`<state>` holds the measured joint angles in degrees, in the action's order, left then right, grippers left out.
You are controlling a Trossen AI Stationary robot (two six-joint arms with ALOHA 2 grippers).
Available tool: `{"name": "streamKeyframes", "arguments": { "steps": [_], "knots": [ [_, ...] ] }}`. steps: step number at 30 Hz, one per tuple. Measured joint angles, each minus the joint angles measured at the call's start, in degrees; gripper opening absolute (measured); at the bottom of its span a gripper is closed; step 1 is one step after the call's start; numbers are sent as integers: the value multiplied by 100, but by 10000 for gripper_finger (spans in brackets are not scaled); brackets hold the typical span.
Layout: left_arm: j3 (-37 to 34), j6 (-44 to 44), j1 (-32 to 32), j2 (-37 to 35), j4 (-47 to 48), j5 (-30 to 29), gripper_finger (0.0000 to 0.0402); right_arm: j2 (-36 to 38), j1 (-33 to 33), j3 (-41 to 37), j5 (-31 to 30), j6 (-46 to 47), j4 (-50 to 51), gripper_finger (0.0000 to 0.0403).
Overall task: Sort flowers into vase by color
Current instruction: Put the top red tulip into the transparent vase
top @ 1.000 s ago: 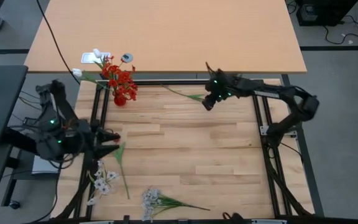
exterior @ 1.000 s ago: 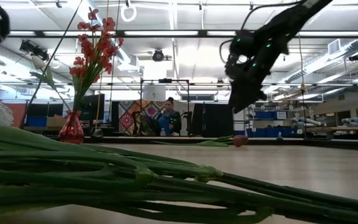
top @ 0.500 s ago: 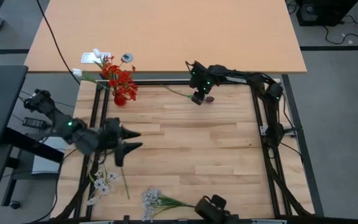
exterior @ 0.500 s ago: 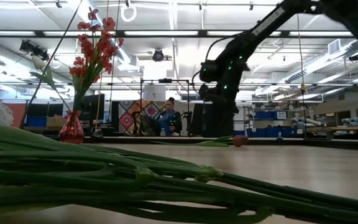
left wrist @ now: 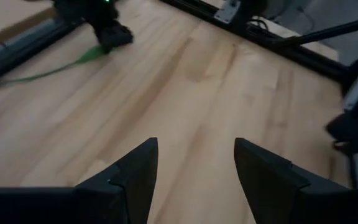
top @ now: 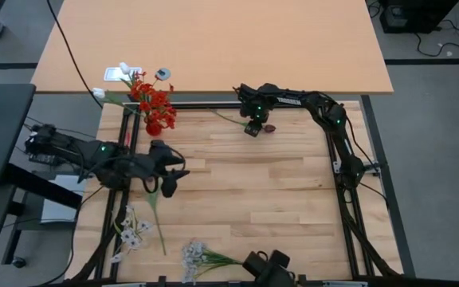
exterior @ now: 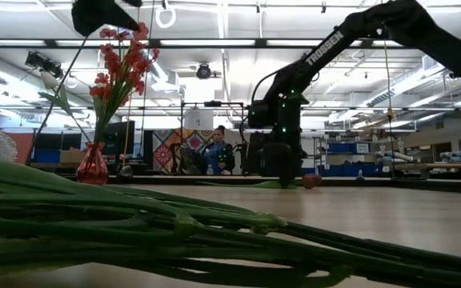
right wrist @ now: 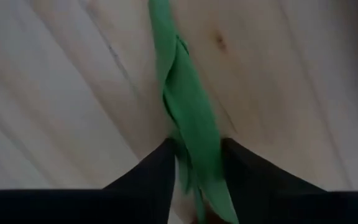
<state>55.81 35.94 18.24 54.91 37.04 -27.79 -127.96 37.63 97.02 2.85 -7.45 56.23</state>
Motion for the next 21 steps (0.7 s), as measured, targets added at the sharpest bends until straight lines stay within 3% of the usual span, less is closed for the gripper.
{"name": "streamKeyframes", "arguments": {
  "steps": [6,9,17,21],
  "knots": [
    [4,-627,-392,-11,315,-3,217,52,0,-18,252,943,115,56],
    [4,-1078,-588,21,370,-21,217,78,12,-35,849,1836,311,14],
    [3,-2837,-1108,351,345,-72,217,390,-148,-49,3204,3325,432,12],
    [4,-3633,-1316,532,174,-68,217,816,-322,-49,4045,3986,616,11]
  ]
}}
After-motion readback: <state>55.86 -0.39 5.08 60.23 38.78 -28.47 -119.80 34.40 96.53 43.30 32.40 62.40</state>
